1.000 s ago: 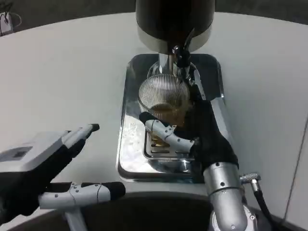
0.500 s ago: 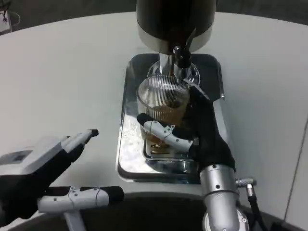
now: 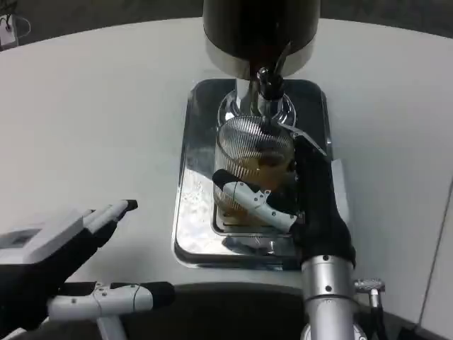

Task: Grasp the cup under the faucet to collect the drink, then remove the cup.

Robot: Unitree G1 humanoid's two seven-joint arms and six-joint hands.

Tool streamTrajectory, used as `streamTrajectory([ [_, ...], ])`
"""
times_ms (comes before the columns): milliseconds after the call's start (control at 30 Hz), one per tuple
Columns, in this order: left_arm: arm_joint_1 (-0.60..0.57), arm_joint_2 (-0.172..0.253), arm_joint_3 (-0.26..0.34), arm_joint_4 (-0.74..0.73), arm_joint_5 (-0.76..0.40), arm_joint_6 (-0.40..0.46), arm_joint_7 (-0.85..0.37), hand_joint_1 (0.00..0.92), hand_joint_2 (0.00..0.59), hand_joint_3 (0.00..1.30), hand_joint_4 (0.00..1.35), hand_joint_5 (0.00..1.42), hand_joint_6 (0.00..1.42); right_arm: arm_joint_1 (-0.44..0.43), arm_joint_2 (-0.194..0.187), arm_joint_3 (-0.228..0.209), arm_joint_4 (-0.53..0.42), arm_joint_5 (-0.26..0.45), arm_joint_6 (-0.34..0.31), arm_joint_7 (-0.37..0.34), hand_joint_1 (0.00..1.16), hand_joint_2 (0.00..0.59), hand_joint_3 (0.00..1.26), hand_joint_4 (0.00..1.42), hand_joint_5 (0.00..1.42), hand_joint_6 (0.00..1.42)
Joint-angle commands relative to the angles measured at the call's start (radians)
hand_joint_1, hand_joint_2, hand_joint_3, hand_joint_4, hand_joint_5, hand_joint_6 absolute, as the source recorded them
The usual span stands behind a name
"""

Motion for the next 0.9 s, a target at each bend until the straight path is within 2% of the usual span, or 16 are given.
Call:
streamTrajectory([
  [33,0.004,0.015,0.004,-0.005,-0.004,-0.013,-0.007,0.000,0.004,0.00,0.00,0.00,0.09,0.042,0.048,-0.002,-0.036,0.020,-0.022,-0.006,0.93,0.220,0.77,0.98,1.09,1.24],
  [133,-0.003,0.013,-0.004,0.001,-0.004,-0.017,-0.006,0.000,0.004,0.00,0.00,0.00,0.09,0.069,0.038,-0.006,-0.079,0.026,-0.031,0.004,0.93,0.208,0.85,1.08,1.18,1.32],
  [300,-0.029,0.012,-0.029,0.022,-0.002,-0.023,-0.003,0.000,0.004,0.00,0.00,0.00,0.09,0.110,0.022,-0.019,-0.146,0.035,-0.032,0.034,0.93,0.189,0.93,1.16,1.26,1.40],
  [467,-0.054,0.009,-0.051,0.041,0.004,-0.028,0.002,0.000,0.004,0.00,0.00,0.00,0.09,0.150,-0.001,-0.025,-0.218,0.042,-0.038,0.069,0.93,0.191,0.97,1.20,1.30,1.42],
  [900,-0.116,0.003,-0.085,0.093,0.012,-0.034,0.017,0.000,0.004,0.00,0.00,0.00,0.09,0.272,-0.090,-0.075,-0.410,0.072,-0.013,0.244,0.95,0.141,1.01,1.20,1.32,1.42],
])
